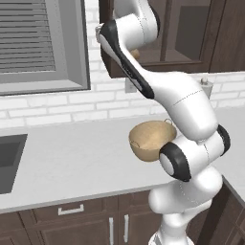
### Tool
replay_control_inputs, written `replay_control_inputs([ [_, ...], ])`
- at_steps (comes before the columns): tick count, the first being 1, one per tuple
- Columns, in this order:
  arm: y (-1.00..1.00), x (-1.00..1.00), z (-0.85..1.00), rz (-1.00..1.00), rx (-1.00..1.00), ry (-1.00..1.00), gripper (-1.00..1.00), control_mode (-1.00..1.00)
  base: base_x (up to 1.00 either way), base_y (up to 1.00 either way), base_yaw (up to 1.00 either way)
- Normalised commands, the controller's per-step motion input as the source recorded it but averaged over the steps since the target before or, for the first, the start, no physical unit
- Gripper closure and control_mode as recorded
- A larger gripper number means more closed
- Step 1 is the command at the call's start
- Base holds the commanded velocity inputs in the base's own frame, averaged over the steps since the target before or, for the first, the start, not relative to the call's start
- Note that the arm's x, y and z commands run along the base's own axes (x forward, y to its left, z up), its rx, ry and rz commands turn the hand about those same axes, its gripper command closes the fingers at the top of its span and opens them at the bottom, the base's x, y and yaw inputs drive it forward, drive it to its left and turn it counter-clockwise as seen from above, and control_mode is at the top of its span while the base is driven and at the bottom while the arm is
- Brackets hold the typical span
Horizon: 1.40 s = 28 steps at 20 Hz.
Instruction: Open the cabinet, pick up the bread from the cabinet and place it in the basket. Then move the basket to the dining counter.
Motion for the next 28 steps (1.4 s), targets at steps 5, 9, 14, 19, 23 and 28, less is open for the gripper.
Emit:
replay_control_inputs([
  [5,0.0,0.41,-0.03,-0.05,-0.02,-0.09,-1.0,-1.0,0.0,0.0,0.0],
  [9,-0.01,0.45,-0.05,-0.12,-0.02,-0.06,-1.0,-1.0,0.0,0.0,0.0],
  [14,0.0,0.37,0.0,-0.07,0.0,-0.06,-1.0,-1.0,0.0,0.0,0.0],
  [19,-0.02,0.32,0.0,0.0,0.0,-0.06,-1.0,-1.0,0.0,0.0,0.0],
  [23,-0.25,0.54,-0.07,0.02,0.0,-0.11,-1.0,-1.0,0.0,0.0,0.0],
  [28,-0.22,0.51,-0.06,0.07,0.01,-0.1,1.0,-1.0,0.0,0.0,0.0],
])
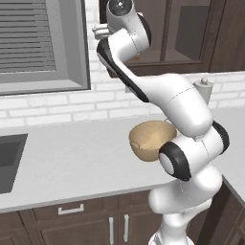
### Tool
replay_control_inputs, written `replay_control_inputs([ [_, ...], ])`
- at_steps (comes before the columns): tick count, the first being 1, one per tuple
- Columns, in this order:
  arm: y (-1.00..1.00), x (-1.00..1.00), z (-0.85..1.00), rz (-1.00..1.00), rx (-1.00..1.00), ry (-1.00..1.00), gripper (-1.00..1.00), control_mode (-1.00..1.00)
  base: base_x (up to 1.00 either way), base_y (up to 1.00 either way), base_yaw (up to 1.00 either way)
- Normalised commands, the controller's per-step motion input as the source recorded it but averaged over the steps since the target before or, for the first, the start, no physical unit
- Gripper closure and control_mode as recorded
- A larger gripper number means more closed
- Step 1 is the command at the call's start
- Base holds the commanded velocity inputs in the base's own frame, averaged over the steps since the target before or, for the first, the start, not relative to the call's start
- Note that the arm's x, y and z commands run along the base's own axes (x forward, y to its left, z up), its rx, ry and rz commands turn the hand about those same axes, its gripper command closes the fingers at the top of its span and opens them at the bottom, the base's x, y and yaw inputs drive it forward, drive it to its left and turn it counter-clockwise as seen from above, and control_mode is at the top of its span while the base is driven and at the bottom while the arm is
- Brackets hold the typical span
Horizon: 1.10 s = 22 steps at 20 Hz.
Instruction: Open the cabinet, pick up the bread from the cabinet and place it in the basket. Then move the basket to the dining counter.
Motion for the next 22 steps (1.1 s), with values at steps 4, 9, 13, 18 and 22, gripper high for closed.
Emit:
replay_control_inputs([
  [4,-0.01,0.22,0.0,0.06,0.0,-0.12,1.0,-1.0,0.0,0.0,0.0],
  [9,-0.04,0.16,0.0,0.06,0.0,-0.13,1.0,-1.0,0.0,0.0,0.0],
  [13,-0.13,0.12,-0.05,0.02,0.0,-0.06,1.0,-1.0,0.0,0.0,0.0],
  [18,-0.13,0.0,0.0,0.0,0.01,-0.06,1.0,-1.0,0.0,0.0,0.0],
  [22,-0.35,-0.27,0.0,0.0,0.06,0.0,1.0,-1.0,0.0,0.0,0.0],
])
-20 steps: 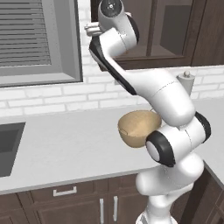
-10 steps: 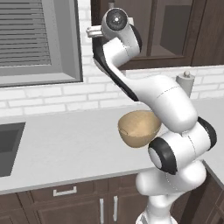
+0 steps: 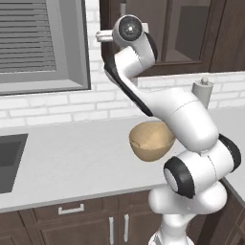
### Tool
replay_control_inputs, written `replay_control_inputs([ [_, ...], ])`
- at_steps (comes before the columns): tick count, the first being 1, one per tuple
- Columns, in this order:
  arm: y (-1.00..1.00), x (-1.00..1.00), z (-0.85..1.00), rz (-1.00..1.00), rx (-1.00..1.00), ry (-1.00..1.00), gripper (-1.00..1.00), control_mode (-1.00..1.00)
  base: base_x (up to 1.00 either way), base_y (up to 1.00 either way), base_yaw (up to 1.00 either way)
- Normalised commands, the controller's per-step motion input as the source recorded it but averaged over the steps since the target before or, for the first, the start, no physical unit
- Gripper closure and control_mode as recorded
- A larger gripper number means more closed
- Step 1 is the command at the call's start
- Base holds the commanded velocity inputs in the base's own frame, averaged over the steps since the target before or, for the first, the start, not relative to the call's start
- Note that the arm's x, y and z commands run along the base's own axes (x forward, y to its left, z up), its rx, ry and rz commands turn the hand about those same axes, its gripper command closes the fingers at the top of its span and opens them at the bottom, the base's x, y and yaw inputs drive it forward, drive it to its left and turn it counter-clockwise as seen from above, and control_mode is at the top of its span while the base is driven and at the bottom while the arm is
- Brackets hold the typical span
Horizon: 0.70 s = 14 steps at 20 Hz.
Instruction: Open the cabinet, pick up the bread from the cabinet and place it in the basket. Then move the basket to the dining counter.
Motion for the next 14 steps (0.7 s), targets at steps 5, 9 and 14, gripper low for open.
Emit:
replay_control_inputs([
  [5,-0.24,-0.97,0.0,0.0,0.05,0.0,1.0,-1.0,0.0,0.0,0.0],
  [9,-0.45,-0.99,0.0,0.0,0.08,0.06,1.0,-1.0,0.0,0.0,0.0],
  [14,-1.0,-0.88,-0.01,0.07,0.2,0.28,1.0,-1.0,0.0,0.0,0.0],
])
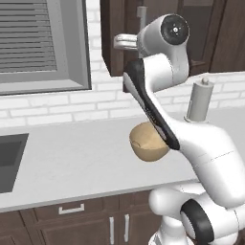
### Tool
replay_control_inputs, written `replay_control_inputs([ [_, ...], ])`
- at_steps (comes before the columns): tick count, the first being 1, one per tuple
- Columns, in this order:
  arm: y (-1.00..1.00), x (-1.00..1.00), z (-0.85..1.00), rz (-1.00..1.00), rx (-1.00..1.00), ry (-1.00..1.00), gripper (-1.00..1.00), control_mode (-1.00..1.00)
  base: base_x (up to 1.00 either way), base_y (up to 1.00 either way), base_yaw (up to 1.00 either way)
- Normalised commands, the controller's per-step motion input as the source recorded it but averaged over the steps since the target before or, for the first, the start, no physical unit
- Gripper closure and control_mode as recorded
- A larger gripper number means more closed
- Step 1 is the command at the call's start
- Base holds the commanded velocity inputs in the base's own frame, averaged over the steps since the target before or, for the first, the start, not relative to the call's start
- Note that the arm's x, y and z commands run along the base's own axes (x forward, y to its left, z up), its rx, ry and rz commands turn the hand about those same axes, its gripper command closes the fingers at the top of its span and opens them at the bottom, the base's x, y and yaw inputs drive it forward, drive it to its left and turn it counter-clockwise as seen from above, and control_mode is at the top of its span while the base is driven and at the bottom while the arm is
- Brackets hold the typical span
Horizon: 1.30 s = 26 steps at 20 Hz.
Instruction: Open the cabinet, pick up the bread from the cabinet and place it in the basket. Then move the basket to the dining counter.
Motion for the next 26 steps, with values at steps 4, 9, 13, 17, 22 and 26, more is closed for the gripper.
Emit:
replay_control_inputs([
  [4,-1.0,-1.0,-0.02,0.11,0.11,0.25,1.0,-1.0,0.0,0.0,0.0],
  [9,-1.0,-1.0,-0.15,0.12,0.06,0.19,1.0,-1.0,0.0,0.0,0.0],
  [13,-1.0,-1.0,-0.54,0.14,0.04,0.01,1.0,-1.0,0.0,0.0,0.0],
  [17,-1.0,-0.86,-0.55,0.14,0.08,-0.09,1.0,-1.0,0.0,0.0,0.0],
  [22,-0.37,-0.4,-0.19,0.05,0.01,-0.12,1.0,-1.0,0.0,0.0,0.0],
  [26,0.58,-0.26,0.03,-0.02,-0.15,0.0,1.0,-1.0,0.0,0.0,0.0],
])
